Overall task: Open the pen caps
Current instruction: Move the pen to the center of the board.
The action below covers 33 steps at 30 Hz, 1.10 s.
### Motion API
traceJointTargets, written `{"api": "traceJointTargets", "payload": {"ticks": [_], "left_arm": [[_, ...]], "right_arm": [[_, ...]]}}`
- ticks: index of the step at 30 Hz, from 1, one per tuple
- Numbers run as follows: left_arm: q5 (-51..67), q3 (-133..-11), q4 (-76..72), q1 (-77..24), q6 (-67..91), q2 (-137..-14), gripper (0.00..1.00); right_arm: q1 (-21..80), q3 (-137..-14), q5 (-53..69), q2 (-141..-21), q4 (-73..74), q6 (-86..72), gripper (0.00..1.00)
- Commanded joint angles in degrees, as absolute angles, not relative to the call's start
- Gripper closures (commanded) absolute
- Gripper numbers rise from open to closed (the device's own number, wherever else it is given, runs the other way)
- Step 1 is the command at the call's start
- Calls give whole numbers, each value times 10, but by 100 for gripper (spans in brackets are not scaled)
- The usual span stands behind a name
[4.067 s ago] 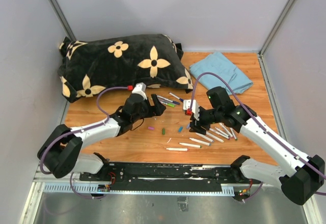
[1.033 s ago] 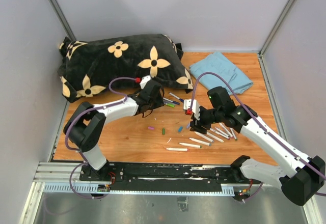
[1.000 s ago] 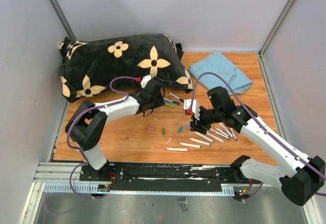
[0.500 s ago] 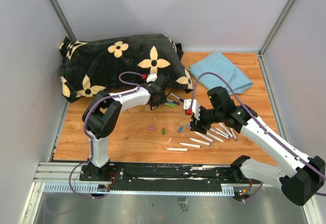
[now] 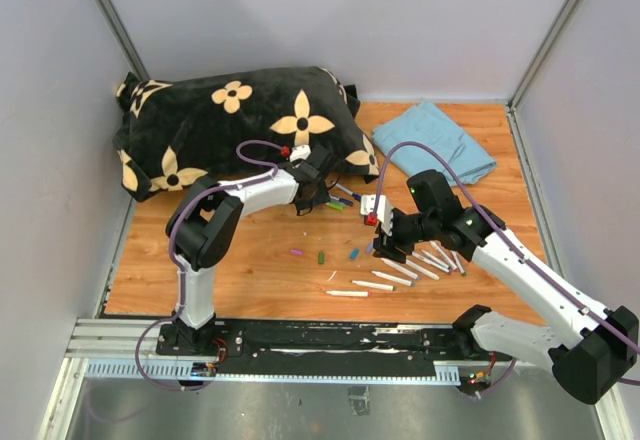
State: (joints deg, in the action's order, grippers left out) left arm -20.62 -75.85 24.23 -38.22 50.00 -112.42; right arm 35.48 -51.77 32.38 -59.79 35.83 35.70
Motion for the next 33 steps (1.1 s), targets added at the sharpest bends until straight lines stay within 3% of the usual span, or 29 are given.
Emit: {"api": "traceJointTargets", "payload": {"ticks": [1, 24, 33], "left_arm": [[-211, -767, 247, -392, 501, -1110, 50], [-215, -826, 289, -391, 493, -1167, 46], [-214, -810, 288, -391, 479, -1162, 54]], "right_arm": [[347, -509, 326, -594, 355, 357, 46], [346, -509, 326, -594, 355, 358, 46], [346, -509, 325, -594, 355, 358, 46]]}}
